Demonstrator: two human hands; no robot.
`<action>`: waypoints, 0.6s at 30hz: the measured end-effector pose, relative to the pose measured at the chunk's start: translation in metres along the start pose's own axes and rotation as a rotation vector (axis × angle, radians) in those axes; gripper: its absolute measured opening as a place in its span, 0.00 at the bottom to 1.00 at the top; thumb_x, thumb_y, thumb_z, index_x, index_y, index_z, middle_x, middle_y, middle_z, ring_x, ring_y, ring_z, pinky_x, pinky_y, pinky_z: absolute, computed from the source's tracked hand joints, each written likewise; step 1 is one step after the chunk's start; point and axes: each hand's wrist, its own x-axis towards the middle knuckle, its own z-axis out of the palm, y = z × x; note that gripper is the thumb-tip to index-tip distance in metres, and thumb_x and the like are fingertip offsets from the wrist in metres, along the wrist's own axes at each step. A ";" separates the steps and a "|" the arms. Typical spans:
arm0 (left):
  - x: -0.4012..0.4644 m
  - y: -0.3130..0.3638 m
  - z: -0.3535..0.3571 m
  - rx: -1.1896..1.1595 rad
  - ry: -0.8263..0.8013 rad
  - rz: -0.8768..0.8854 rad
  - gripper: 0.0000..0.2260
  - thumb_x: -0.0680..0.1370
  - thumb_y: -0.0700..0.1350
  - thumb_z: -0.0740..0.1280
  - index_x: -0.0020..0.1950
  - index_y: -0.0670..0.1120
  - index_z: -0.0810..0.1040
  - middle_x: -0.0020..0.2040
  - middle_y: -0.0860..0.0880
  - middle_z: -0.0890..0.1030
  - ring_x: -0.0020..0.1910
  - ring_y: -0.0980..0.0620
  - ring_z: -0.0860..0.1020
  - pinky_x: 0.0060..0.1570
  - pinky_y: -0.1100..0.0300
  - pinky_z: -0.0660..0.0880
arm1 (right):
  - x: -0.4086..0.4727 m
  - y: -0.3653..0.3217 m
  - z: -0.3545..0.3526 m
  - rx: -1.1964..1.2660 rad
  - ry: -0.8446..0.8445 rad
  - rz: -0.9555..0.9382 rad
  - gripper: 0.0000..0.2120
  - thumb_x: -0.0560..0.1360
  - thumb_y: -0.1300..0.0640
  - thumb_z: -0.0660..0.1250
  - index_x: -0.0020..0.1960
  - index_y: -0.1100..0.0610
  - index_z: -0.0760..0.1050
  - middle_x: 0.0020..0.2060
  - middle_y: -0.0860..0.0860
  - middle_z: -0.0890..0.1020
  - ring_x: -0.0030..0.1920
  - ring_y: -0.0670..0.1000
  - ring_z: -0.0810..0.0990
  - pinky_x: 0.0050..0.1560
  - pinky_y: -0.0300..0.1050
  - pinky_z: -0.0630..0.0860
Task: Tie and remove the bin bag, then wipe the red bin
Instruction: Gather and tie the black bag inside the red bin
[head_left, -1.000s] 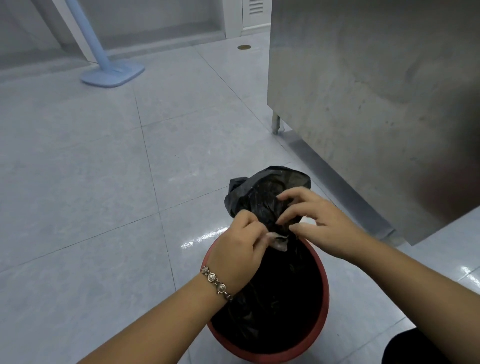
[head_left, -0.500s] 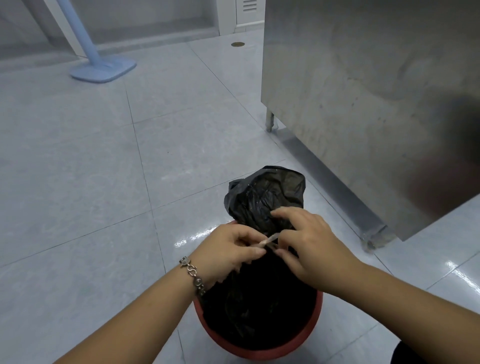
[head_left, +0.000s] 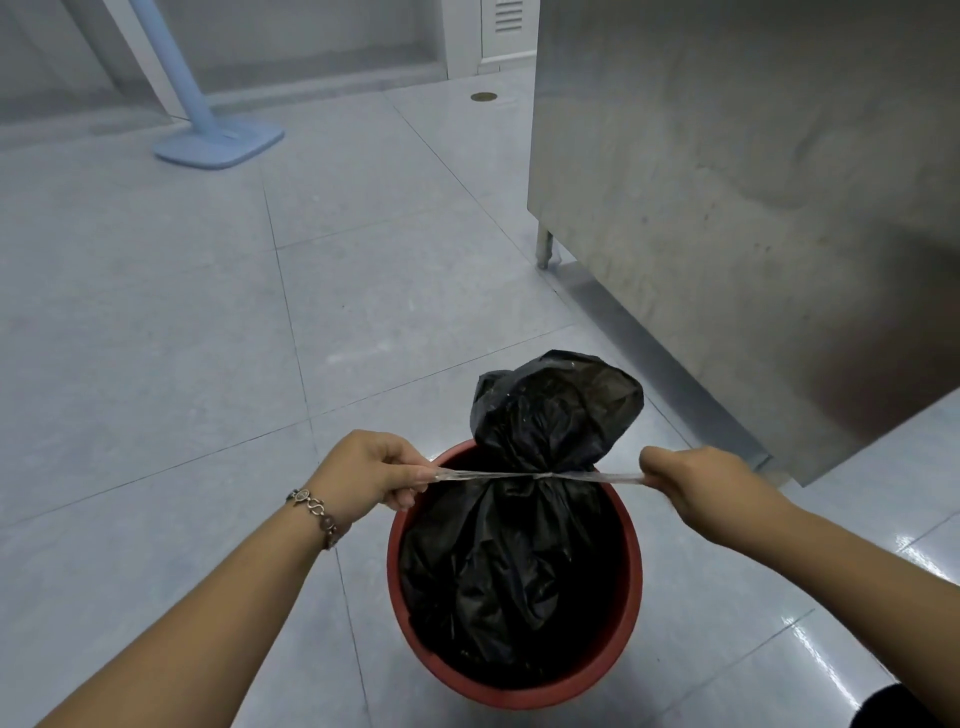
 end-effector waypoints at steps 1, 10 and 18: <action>0.001 -0.001 -0.002 -0.009 0.015 -0.005 0.04 0.68 0.40 0.74 0.34 0.43 0.83 0.25 0.49 0.80 0.25 0.54 0.77 0.28 0.65 0.75 | 0.001 0.002 -0.001 0.001 0.003 0.007 0.07 0.81 0.51 0.55 0.45 0.50 0.63 0.32 0.50 0.71 0.30 0.50 0.67 0.30 0.40 0.62; -0.012 0.020 0.000 0.574 -0.175 0.016 0.26 0.64 0.72 0.62 0.56 0.61 0.77 0.55 0.62 0.79 0.56 0.60 0.75 0.62 0.54 0.67 | 0.005 -0.003 -0.020 0.524 -0.146 0.067 0.26 0.65 0.29 0.63 0.56 0.42 0.75 0.52 0.35 0.76 0.55 0.41 0.75 0.54 0.38 0.71; 0.011 0.059 0.059 0.480 -0.240 0.147 0.23 0.74 0.54 0.65 0.68 0.54 0.64 0.63 0.50 0.76 0.61 0.52 0.74 0.56 0.62 0.69 | 0.034 -0.059 -0.024 1.171 -0.117 0.164 0.05 0.74 0.44 0.68 0.47 0.43 0.78 0.46 0.44 0.84 0.45 0.43 0.83 0.39 0.34 0.80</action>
